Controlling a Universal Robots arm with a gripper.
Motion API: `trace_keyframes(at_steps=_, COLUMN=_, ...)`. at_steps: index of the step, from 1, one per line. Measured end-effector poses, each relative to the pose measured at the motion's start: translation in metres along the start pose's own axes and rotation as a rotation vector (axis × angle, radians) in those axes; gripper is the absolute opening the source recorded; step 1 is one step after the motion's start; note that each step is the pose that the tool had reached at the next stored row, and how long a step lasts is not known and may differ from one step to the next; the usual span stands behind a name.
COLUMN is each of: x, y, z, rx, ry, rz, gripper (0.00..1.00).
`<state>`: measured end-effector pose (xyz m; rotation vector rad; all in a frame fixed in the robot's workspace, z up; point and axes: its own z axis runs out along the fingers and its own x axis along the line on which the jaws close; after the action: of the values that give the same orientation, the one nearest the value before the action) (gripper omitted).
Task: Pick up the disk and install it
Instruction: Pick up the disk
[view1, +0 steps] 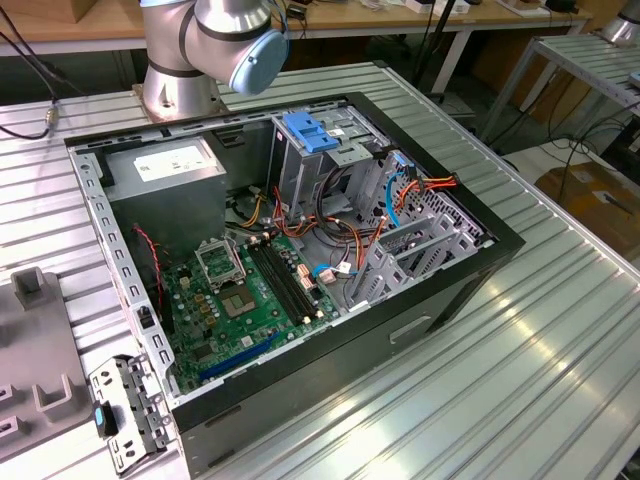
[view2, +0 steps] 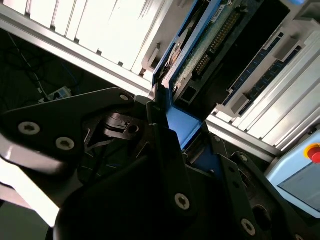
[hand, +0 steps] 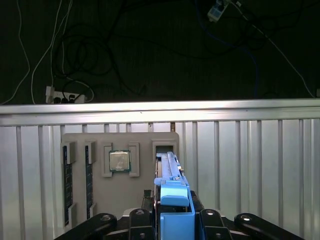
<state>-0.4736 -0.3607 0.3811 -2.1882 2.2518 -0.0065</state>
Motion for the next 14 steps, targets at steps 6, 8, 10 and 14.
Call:
trace_keyframes(at_steps=6, x=0.0, y=0.0, z=-0.0033, rx=0.0001, ry=-0.0001, rz=0.0, gripper=0.37)
trace_keyframes(at_steps=8, x=0.0, y=0.0, z=-0.0043, rx=-0.0001, ry=0.0, rz=0.0, gripper=0.37)
trace_keyframes(at_steps=10, x=0.0, y=0.0, z=-0.0054, rx=-0.0001, ry=0.0, rz=0.0, gripper=0.37)
trace_keyframes(at_steps=14, x=0.0, y=0.0, z=-0.0082, rx=0.0, ry=0.0, rz=0.0, gripper=0.37)
